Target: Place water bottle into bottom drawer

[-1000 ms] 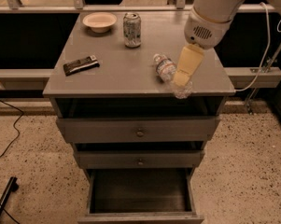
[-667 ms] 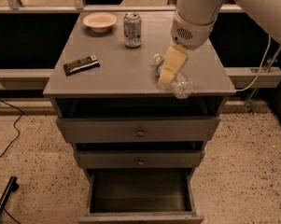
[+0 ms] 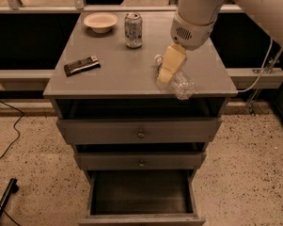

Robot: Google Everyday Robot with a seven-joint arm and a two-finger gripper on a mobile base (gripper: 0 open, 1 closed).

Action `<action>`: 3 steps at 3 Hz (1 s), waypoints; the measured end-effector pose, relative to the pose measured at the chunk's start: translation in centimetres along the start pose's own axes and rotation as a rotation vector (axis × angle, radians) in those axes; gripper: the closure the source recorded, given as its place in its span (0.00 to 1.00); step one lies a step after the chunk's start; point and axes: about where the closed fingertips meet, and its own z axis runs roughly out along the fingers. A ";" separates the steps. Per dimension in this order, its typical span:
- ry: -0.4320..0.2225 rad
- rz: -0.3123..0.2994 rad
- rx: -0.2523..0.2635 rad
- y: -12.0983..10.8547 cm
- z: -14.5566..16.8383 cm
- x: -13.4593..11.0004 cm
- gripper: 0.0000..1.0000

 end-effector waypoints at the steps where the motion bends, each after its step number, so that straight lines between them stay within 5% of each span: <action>1: 0.000 0.023 -0.010 -0.2 0.6 -0.9 0.00; 3: 0.052 0.148 -0.034 -1.8 2.9 -2.1 0.00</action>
Offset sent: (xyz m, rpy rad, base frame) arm 0.0311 0.0031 -0.0231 0.0005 0.1040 -0.1730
